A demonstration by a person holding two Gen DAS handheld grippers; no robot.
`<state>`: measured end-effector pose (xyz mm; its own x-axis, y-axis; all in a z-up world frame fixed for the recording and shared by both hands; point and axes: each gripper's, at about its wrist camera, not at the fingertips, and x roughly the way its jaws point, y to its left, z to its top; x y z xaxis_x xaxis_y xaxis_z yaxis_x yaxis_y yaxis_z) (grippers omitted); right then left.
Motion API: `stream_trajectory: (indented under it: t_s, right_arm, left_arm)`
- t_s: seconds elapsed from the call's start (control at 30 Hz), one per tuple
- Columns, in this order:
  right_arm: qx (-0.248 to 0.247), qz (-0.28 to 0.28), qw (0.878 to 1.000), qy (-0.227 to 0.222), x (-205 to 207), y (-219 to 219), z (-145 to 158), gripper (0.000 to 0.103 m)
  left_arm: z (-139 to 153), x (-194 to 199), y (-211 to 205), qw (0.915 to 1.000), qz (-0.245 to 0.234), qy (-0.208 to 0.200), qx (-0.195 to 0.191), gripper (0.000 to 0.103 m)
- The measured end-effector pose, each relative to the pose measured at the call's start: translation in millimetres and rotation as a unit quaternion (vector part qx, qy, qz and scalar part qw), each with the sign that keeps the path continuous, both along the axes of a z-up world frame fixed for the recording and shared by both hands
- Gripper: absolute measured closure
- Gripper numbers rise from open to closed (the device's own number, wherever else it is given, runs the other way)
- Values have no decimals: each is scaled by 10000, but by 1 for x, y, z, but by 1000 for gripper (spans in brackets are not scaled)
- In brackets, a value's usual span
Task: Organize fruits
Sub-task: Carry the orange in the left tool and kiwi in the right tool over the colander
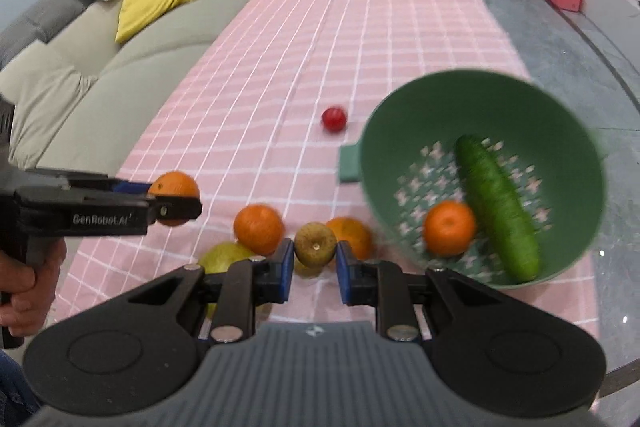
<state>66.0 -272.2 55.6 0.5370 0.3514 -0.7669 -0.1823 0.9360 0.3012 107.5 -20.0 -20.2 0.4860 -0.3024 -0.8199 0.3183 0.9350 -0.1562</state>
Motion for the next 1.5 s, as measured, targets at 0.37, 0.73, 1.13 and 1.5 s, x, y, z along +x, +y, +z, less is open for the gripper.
stream_trajectory:
  t_s: [0.37, 0.73, 1.13, 1.5]
  right_arm:
    - [-2, -590, 9980, -216, 6, -74, 35, 85]
    - [22, -776, 9967, -220, 22, -103, 40, 85]
    - [-172, -679, 9975, 0, 54, -105, 21, 85]
    - [83, -311, 9990, 314, 107, -109, -4, 85]
  left_arm:
    - [26, 6, -77, 9982, -550, -239, -45, 51]
    - [21, 19, -146, 9934, -1071, -340, 235, 51]
    - [-4, 40, -179, 9876, -1305, -441, 753, 51]
    - [-22, 45, -193, 9845, -1448, -439, 892, 51]
